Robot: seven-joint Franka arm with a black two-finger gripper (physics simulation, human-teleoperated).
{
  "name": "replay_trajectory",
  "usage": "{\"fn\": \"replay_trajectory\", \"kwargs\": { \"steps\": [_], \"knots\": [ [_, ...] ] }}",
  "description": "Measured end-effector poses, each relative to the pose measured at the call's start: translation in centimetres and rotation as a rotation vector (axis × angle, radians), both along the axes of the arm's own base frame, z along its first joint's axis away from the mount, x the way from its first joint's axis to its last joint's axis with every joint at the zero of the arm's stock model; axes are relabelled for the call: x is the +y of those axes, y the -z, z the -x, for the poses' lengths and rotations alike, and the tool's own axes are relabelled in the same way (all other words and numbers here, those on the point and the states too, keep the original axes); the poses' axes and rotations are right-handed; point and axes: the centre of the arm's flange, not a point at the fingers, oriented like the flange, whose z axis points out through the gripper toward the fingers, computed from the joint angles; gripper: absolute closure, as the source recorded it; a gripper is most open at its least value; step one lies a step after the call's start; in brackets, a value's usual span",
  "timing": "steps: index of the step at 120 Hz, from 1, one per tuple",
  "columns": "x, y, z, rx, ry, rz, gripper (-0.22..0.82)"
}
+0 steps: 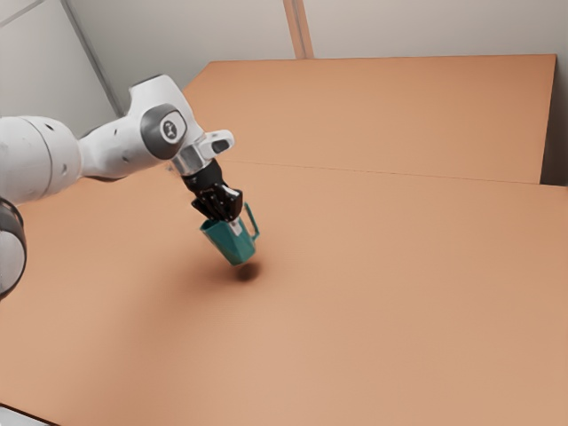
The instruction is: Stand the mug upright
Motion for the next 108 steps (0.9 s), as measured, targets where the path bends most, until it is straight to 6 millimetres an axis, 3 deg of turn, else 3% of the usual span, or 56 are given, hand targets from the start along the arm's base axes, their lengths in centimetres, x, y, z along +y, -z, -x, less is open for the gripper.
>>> {"fn": "replay_trajectory", "kwargs": {
  "steps": [27,57,101,108],
  "knots": [
    [-2.3,2.1,-3.0,-0.046,0.126,-0.141,0.79],
    [-5.9,2.6,-6.0,-0.119,0.314,-0.273,0.79],
    [-7.1,5.3,-6.7,-0.106,0.436,-0.316,0.79],
    [-7.5,5.3,-6.7,-0.107,0.447,-0.313,0.68]
  ]
}}
